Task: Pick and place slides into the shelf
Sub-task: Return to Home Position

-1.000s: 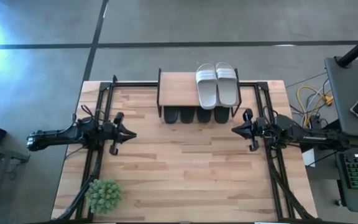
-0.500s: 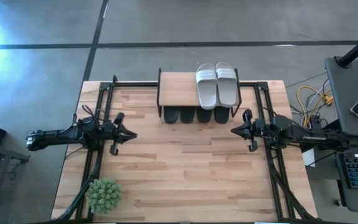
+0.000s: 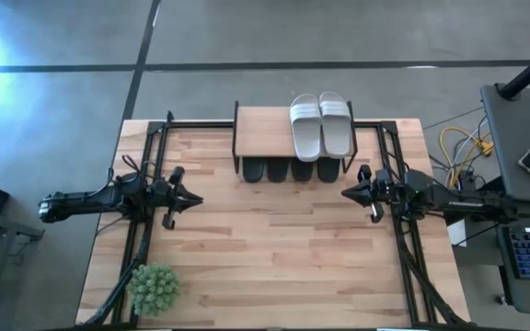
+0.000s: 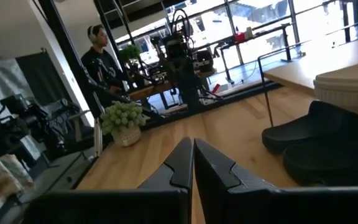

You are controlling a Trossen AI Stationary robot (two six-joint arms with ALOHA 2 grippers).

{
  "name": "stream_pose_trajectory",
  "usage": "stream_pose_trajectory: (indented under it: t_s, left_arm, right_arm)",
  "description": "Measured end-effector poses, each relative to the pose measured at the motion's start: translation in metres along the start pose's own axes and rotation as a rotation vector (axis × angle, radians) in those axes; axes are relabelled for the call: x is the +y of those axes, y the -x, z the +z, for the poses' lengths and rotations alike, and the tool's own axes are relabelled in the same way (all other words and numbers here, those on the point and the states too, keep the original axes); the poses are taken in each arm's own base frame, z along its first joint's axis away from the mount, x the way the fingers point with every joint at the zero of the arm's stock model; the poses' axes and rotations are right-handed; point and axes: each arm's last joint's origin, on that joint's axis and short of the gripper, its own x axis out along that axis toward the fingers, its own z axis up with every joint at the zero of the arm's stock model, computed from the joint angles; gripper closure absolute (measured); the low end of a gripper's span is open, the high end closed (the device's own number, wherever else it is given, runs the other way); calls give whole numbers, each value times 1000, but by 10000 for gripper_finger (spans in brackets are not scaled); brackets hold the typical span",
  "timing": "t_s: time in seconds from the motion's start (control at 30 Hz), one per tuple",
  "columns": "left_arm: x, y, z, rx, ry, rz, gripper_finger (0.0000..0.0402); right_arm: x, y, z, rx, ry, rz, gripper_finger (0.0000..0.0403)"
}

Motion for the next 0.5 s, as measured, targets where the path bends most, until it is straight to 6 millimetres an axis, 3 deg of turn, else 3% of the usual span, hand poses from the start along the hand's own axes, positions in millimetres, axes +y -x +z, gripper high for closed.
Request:
stream_pose_trajectory:
  t_s: [0.5]
  left_arm:
    - [0, 0, 0, 1, 0, -1, 384]
  right_arm:
    - [0, 0, 0, 0, -3, 0, 394]
